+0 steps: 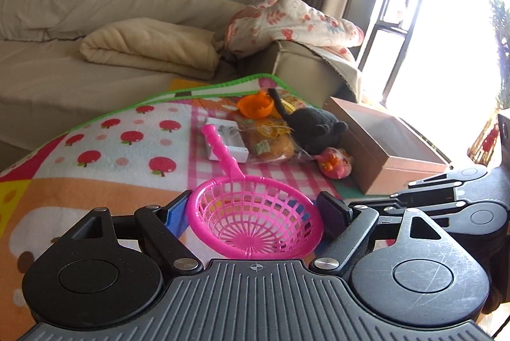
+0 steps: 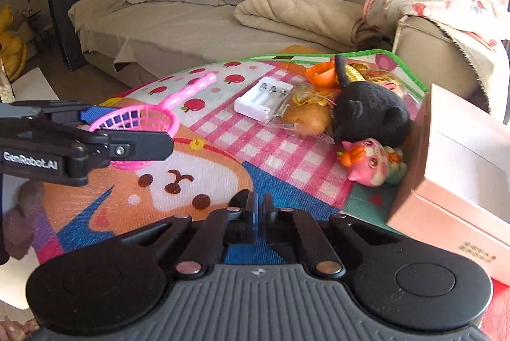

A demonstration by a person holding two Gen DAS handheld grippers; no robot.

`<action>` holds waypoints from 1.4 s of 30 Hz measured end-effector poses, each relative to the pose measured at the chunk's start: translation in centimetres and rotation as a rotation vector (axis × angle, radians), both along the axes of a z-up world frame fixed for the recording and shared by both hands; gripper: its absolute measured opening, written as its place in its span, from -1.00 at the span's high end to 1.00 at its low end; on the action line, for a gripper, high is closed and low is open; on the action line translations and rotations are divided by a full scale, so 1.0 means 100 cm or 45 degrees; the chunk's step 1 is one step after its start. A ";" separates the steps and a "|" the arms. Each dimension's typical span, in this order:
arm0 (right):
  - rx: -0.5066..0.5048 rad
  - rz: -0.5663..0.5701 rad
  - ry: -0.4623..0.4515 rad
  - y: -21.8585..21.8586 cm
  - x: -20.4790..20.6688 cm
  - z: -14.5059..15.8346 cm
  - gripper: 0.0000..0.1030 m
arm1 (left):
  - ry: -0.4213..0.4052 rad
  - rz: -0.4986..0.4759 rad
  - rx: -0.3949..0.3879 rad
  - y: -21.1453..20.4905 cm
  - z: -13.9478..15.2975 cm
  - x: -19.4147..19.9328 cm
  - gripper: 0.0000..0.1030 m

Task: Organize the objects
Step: 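Carry the basket and cylinder over the pink box and release both grippers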

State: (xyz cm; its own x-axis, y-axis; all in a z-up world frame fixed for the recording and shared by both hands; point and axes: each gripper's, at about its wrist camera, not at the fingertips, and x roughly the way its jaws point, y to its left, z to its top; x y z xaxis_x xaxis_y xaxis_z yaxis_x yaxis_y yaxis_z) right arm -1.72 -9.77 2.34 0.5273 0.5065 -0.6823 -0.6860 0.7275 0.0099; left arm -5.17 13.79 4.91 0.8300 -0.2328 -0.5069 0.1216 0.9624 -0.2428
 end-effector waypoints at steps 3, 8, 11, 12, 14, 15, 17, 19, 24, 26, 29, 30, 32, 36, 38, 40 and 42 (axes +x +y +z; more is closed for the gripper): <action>0.042 -0.021 -0.038 -0.030 -0.019 0.011 0.95 | -0.021 -0.052 0.047 -0.018 0.005 -0.003 -0.68; 0.038 0.027 -0.026 -0.048 -0.031 0.005 0.43 | -0.023 0.008 0.056 -0.030 0.009 -0.005 -0.68; 0.082 0.102 0.026 -0.039 -0.034 -0.009 -0.05 | -0.006 0.067 0.038 -0.024 0.010 -0.010 -0.68; 0.070 0.140 0.027 -0.032 -0.038 -0.014 -0.05 | -0.001 0.086 0.034 -0.021 0.011 -0.012 -0.68; 0.031 0.204 0.025 -0.015 -0.043 -0.025 -0.04 | 0.002 0.121 0.035 -0.014 0.013 -0.015 -0.68; 0.007 0.237 0.033 -0.007 -0.043 -0.029 0.01 | 0.002 0.141 0.035 -0.010 0.014 -0.016 -0.68; -0.043 0.261 0.016 0.007 -0.043 -0.035 0.07 | 0.008 0.170 0.024 -0.003 0.014 -0.018 -0.68; -0.057 0.274 0.022 0.013 -0.043 -0.032 0.29 | 0.018 0.186 0.009 0.002 0.013 -0.019 -0.68; -0.050 0.180 0.037 -0.003 -0.041 -0.027 0.50 | 0.040 0.143 0.003 -0.004 0.008 -0.018 -0.68; -0.031 0.129 0.050 -0.018 -0.042 -0.024 0.52 | 0.036 0.105 0.014 -0.012 0.008 -0.018 -0.68; 0.015 0.047 0.039 -0.048 -0.048 -0.014 0.54 | 0.025 0.047 0.038 -0.027 0.009 -0.017 -0.68; 0.037 0.020 0.030 -0.058 -0.050 -0.009 0.54 | 0.023 0.027 0.044 -0.032 0.010 -0.017 -0.68; 0.084 -0.035 0.006 -0.078 -0.054 0.001 0.55 | 0.026 -0.011 0.055 -0.042 0.010 -0.015 -0.68; 0.154 -0.145 -0.059 -0.112 -0.058 0.018 0.58 | 0.036 -0.084 0.072 -0.066 0.010 -0.009 -0.68; 0.180 -0.198 -0.088 -0.129 -0.061 0.025 0.58 | 0.024 -0.118 0.083 -0.078 0.013 -0.006 -0.68; 0.204 -0.241 -0.114 -0.144 -0.065 0.030 0.58 | 0.008 -0.163 0.084 -0.091 0.019 0.000 -0.68; 0.218 -0.277 -0.146 -0.157 -0.068 0.036 0.58 | -0.021 -0.220 0.073 -0.106 0.032 0.012 -0.68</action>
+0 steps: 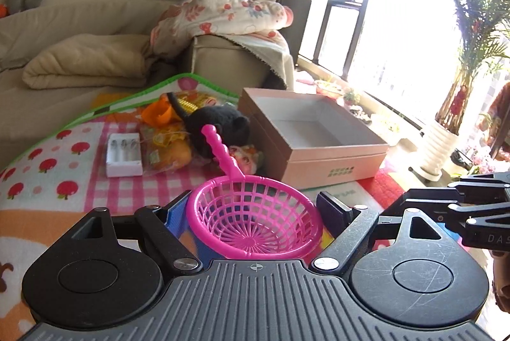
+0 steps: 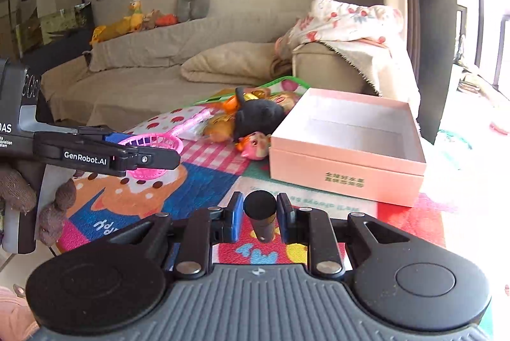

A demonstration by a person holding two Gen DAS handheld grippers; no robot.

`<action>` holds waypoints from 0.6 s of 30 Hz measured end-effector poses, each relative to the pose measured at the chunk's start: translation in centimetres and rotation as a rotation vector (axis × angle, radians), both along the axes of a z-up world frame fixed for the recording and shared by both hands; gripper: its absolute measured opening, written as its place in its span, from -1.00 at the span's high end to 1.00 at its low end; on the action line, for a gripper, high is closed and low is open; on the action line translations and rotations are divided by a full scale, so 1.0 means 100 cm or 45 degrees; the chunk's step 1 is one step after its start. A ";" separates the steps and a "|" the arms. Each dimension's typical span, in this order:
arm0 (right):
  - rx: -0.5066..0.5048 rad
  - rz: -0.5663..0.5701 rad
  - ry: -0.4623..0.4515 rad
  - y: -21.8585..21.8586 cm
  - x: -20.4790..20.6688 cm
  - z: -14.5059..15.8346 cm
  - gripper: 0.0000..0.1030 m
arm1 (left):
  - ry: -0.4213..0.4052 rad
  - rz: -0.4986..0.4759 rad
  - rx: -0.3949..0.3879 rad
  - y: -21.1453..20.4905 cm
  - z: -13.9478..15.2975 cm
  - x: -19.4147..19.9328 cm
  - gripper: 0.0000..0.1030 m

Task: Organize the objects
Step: 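Carry the basket and cylinder over the pink box and release both grippers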

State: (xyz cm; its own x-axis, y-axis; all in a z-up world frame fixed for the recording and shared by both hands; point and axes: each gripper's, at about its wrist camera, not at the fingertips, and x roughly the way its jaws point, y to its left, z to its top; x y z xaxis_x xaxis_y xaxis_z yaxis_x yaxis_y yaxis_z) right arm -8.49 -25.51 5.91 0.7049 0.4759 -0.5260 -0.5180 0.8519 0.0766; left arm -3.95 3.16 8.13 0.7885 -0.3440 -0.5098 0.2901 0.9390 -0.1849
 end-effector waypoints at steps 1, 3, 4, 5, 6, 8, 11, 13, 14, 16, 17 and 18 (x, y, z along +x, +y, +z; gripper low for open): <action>0.005 -0.016 -0.014 -0.006 -0.001 0.002 0.58 | -0.033 -0.025 -0.003 -0.009 0.008 0.008 -0.68; 0.018 -0.051 -0.034 -0.016 -0.002 0.006 0.58 | -0.140 -0.056 -0.006 -0.030 0.029 0.028 -0.68; 0.024 -0.069 -0.043 -0.021 -0.002 0.008 0.58 | -0.191 -0.061 -0.012 -0.041 0.037 0.040 -0.68; 0.029 -0.088 -0.050 -0.025 -0.002 0.009 0.58 | -0.229 -0.064 -0.025 -0.051 0.044 0.052 -0.69; 0.035 -0.108 -0.055 -0.029 -0.002 0.010 0.58 | -0.251 -0.067 -0.051 -0.062 0.048 0.067 -0.69; 0.046 -0.140 -0.057 -0.036 -0.002 0.011 0.58 | -0.252 -0.092 -0.114 -0.079 0.046 0.096 -0.69; 0.049 -0.182 -0.052 -0.044 -0.002 0.010 0.58 | -0.193 -0.067 -0.018 -0.111 0.015 0.138 -0.70; 0.045 -0.207 -0.050 -0.047 -0.001 0.010 0.58 | -0.098 -0.031 0.055 -0.123 -0.013 0.157 -0.68; 0.044 -0.219 -0.053 -0.050 0.000 0.010 0.58 | -0.056 -0.040 0.058 -0.123 -0.023 0.160 -0.68; 0.054 -0.230 -0.060 -0.054 0.001 0.013 0.58 | -0.002 -0.066 0.027 -0.120 -0.034 0.162 -0.64; 0.062 -0.234 -0.062 -0.055 0.002 0.014 0.58 | -0.016 -0.080 0.019 -0.118 -0.035 0.159 -0.62; 0.070 -0.236 -0.064 -0.056 0.004 0.016 0.58 | -0.050 -0.095 0.036 -0.116 -0.034 0.153 -0.60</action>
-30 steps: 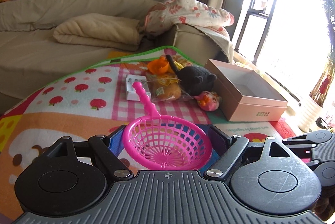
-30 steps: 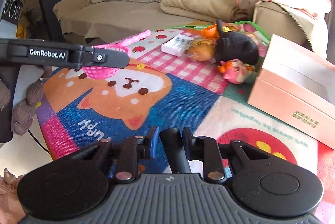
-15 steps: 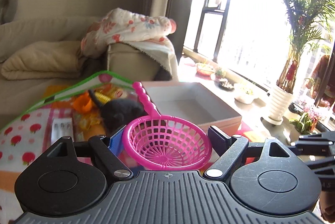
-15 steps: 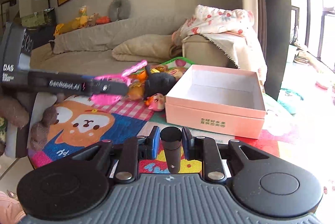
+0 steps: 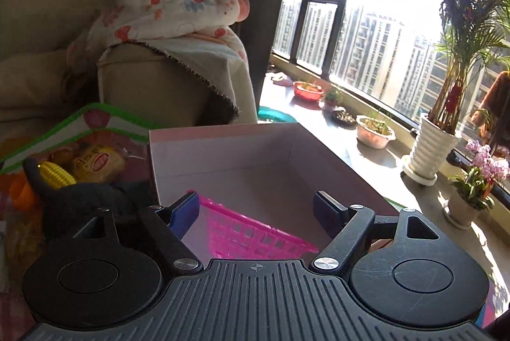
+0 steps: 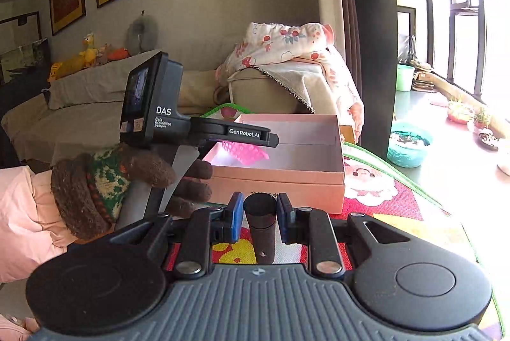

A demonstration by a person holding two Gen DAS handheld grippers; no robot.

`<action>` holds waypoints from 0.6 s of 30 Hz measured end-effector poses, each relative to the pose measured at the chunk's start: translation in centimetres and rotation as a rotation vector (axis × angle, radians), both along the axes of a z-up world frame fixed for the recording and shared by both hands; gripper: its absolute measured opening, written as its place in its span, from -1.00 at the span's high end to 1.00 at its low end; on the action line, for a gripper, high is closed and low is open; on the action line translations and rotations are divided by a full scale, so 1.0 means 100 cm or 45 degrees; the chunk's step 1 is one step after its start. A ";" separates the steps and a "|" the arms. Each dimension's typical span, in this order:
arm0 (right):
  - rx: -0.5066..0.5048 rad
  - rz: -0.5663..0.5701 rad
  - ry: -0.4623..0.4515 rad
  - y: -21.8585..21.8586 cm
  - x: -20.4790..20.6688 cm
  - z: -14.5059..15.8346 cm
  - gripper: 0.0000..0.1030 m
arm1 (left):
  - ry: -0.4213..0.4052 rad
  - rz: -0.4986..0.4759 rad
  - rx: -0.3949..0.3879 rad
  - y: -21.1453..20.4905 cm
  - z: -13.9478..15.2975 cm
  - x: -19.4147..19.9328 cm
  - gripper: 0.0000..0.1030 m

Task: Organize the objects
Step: 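Carry the basket and cylinder over the pink box and release both grippers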

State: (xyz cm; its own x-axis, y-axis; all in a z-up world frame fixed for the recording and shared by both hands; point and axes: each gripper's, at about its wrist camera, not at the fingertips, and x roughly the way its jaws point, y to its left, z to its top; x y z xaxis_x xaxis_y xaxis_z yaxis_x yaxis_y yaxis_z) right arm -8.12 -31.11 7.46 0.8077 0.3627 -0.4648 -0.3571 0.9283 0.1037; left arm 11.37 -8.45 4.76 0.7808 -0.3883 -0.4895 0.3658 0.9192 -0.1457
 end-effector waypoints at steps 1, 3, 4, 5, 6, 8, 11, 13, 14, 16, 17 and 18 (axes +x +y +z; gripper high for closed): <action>0.008 -0.004 -0.002 0.000 0.004 0.002 0.58 | -0.046 -0.001 0.028 0.002 0.003 -0.006 -0.60; 0.028 -0.017 -0.009 -0.001 0.013 0.008 0.58 | -0.147 0.023 0.033 0.014 0.011 -0.019 -0.59; 0.042 -0.022 -0.019 -0.001 0.018 0.013 0.58 | -0.184 0.027 0.007 0.022 0.016 -0.025 -0.59; 0.054 -0.022 -0.029 -0.001 0.022 0.017 0.58 | -0.205 0.029 -0.022 0.030 0.018 -0.030 -0.59; 0.065 -0.022 -0.043 -0.001 0.030 0.024 0.58 | -0.221 0.037 -0.063 0.042 0.026 -0.033 -0.59; 0.081 -0.024 -0.054 0.002 0.046 0.036 0.58 | -0.211 0.077 -0.135 0.063 0.031 -0.042 -0.59; 0.106 -0.052 -0.026 0.010 0.088 0.054 0.58 | -0.137 0.149 -0.230 0.093 0.029 -0.050 -0.59; 0.096 -0.081 0.005 0.016 0.123 0.060 0.44 | -0.071 0.186 -0.247 0.110 0.022 -0.056 -0.59; 0.092 -0.098 0.020 0.019 0.142 0.059 -0.08 | -0.042 0.199 -0.235 0.117 0.018 -0.060 -0.59; 0.084 -0.176 0.014 0.021 0.164 0.055 -0.59 | 0.007 0.221 -0.181 0.131 0.008 -0.069 -0.59; 0.069 -0.207 0.011 0.023 0.169 0.052 -0.59 | 0.022 0.227 -0.155 0.136 0.003 -0.074 -0.59; 0.048 -0.218 0.022 0.025 0.173 0.046 -0.59 | 0.039 0.230 -0.125 0.143 -0.002 -0.080 -0.59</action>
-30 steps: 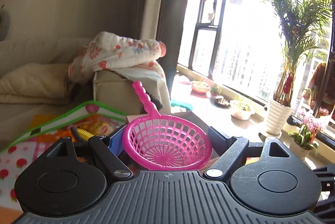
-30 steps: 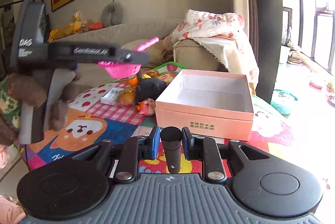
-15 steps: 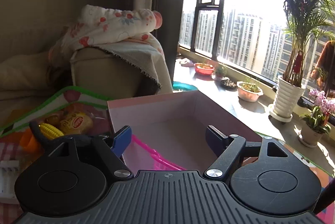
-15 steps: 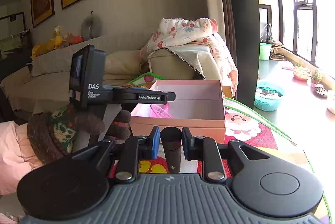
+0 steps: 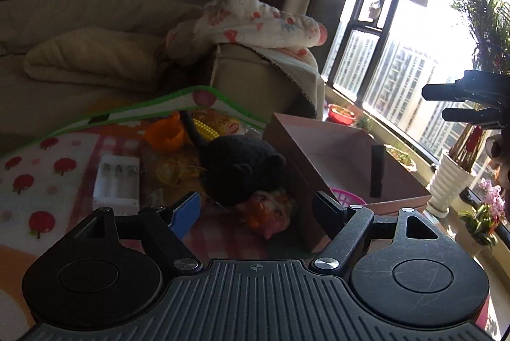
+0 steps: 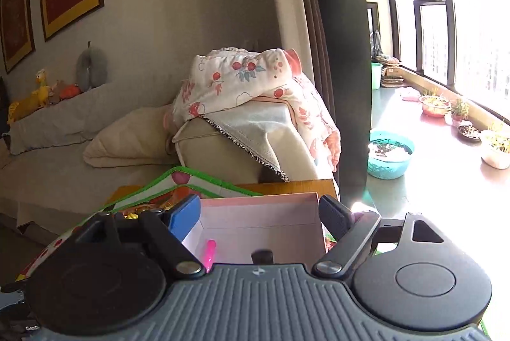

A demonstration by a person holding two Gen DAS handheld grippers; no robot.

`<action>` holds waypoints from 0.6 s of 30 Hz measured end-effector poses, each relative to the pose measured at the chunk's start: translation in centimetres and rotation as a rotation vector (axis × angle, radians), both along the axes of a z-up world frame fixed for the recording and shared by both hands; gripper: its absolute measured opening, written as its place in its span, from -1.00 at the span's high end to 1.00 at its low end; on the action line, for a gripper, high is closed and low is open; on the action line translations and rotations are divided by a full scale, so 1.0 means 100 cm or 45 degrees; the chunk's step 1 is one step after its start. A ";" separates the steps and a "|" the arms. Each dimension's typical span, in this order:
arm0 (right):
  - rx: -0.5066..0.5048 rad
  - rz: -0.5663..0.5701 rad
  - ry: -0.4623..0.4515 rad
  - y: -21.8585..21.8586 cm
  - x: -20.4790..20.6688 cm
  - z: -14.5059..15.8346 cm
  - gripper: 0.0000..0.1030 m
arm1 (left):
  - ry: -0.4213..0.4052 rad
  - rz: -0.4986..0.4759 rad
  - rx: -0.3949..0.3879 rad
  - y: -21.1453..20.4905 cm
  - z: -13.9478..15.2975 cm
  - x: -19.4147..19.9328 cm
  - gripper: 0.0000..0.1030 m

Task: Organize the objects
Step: 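Carry the basket and cylinder over the pink box and release both grippers, then grasp the white battery holder with the left gripper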

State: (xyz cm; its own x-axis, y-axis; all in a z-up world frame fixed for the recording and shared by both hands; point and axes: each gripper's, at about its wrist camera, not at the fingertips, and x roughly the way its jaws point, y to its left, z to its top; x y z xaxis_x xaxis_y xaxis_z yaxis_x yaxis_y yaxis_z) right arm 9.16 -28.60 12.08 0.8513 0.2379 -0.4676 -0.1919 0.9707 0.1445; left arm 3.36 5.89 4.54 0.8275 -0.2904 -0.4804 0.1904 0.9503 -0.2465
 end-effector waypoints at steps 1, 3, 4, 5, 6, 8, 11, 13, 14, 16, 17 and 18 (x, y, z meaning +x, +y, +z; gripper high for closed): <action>-0.004 0.002 0.004 0.002 -0.001 -0.005 -0.60 | 0.016 0.002 0.017 0.005 -0.004 -0.004 -0.59; -0.002 0.006 0.009 0.005 -0.011 -0.017 -0.74 | 0.056 0.006 0.034 0.016 -0.012 -0.006 -0.59; -0.017 0.011 0.011 0.008 -0.019 -0.024 -0.76 | 0.073 0.008 0.032 0.019 -0.015 -0.005 -0.59; -0.046 0.018 0.007 0.013 -0.025 -0.030 -0.80 | 0.086 0.015 0.025 0.022 -0.018 -0.004 -0.59; -0.102 0.028 -0.006 0.020 -0.035 -0.038 -0.87 | 0.093 0.023 0.013 0.023 -0.020 -0.002 -0.59; -0.210 0.046 -0.047 0.033 -0.053 -0.051 -0.99 | 0.102 0.024 -0.014 0.024 -0.022 0.002 -0.59; -0.324 0.120 -0.077 0.049 -0.085 -0.072 -1.00 | 0.137 0.032 -0.007 0.018 -0.027 0.005 -0.59; -0.356 0.176 -0.039 0.057 -0.102 -0.088 -1.00 | 0.148 0.048 0.051 0.013 -0.031 0.005 -0.59; -0.362 0.190 -0.015 0.061 -0.106 -0.095 -1.00 | 0.141 0.059 0.073 0.012 -0.032 0.003 -0.59; -0.374 0.214 0.048 0.066 -0.111 -0.113 -1.00 | 0.091 0.097 0.084 0.017 -0.030 -0.001 -0.58; -0.382 0.218 0.076 0.068 -0.111 -0.122 -1.00 | 0.063 0.130 0.073 0.022 -0.026 -0.002 -0.58; -0.388 0.217 0.098 0.070 -0.110 -0.129 -1.00 | 0.032 0.184 0.056 0.031 -0.021 -0.002 -0.58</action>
